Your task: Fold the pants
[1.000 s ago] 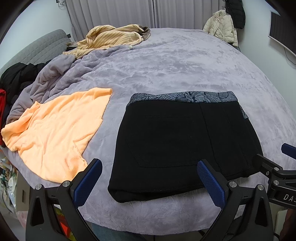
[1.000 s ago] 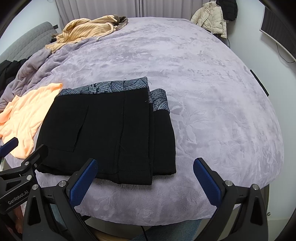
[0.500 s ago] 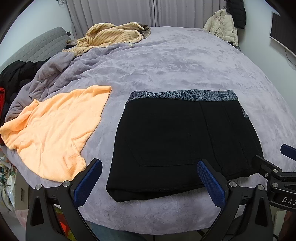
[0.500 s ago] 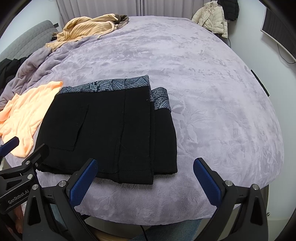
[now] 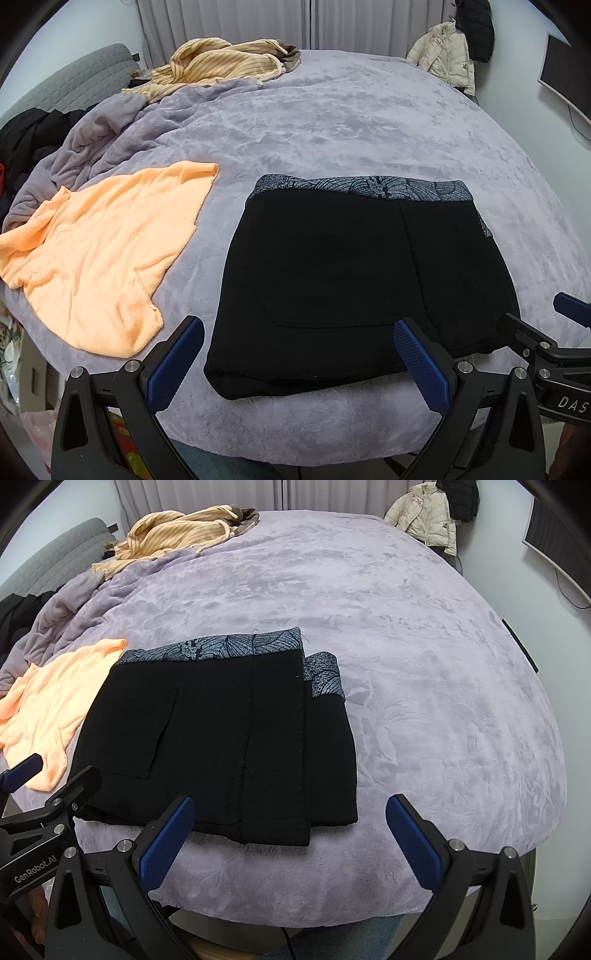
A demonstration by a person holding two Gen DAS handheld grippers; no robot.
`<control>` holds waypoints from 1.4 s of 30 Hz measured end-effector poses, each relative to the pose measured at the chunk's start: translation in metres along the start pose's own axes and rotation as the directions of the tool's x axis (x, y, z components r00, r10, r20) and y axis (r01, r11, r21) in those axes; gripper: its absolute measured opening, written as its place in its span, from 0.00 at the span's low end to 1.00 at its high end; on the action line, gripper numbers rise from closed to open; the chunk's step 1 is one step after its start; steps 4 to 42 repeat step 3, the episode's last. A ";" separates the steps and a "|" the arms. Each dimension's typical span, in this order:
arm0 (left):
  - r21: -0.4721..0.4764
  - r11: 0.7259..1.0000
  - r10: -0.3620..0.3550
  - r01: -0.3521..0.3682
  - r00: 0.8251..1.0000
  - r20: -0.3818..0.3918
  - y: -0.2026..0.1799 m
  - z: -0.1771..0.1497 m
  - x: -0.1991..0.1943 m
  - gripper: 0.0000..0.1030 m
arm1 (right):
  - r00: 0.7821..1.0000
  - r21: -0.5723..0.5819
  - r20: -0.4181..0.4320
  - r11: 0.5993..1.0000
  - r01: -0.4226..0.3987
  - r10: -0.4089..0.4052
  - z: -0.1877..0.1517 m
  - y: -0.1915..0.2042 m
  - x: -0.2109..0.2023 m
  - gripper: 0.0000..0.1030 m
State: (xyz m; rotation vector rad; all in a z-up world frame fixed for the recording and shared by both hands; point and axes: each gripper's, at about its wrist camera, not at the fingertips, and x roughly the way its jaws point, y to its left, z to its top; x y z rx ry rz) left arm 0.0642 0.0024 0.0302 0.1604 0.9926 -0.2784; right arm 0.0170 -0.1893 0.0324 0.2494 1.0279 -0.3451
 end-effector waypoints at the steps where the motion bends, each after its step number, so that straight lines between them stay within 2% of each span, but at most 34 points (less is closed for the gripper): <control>1: 0.001 1.000 0.003 -0.003 1.000 0.006 0.000 0.000 -0.001 1.00 | 1.000 0.000 0.000 1.000 0.000 0.000 0.000 0.000 0.000 1.00; 42: 0.005 1.000 0.008 -0.008 1.000 0.007 0.000 0.000 -0.001 1.00 | 1.000 0.001 -0.001 1.000 0.001 -0.001 0.000 0.000 0.000 1.00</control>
